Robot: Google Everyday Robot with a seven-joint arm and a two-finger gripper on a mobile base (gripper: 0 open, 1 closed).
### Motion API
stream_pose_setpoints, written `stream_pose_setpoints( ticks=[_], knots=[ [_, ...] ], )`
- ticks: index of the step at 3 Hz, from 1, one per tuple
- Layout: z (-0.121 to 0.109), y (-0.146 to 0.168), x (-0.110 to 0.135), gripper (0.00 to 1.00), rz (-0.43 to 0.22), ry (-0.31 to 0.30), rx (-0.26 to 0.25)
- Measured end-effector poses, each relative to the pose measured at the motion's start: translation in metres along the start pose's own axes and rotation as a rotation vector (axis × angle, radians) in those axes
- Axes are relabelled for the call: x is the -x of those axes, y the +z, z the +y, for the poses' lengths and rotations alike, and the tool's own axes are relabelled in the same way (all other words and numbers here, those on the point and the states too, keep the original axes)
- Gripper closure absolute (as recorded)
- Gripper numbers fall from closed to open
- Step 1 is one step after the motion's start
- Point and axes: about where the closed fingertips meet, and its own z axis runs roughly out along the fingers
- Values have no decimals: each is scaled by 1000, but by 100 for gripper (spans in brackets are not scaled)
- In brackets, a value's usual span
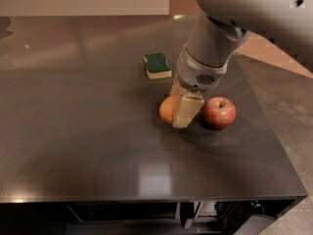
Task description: Move orange near apple
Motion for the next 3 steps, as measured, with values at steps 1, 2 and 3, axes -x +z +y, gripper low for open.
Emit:
stream_pose_setpoints(
  ticks=[1,2,3],
  knots=[
    [-21,-4,-32,100,26,85,-27],
    [-36,1,-51,100,18,132,-34],
    [-37,2,-52,100,16,134,-33]
  ],
)
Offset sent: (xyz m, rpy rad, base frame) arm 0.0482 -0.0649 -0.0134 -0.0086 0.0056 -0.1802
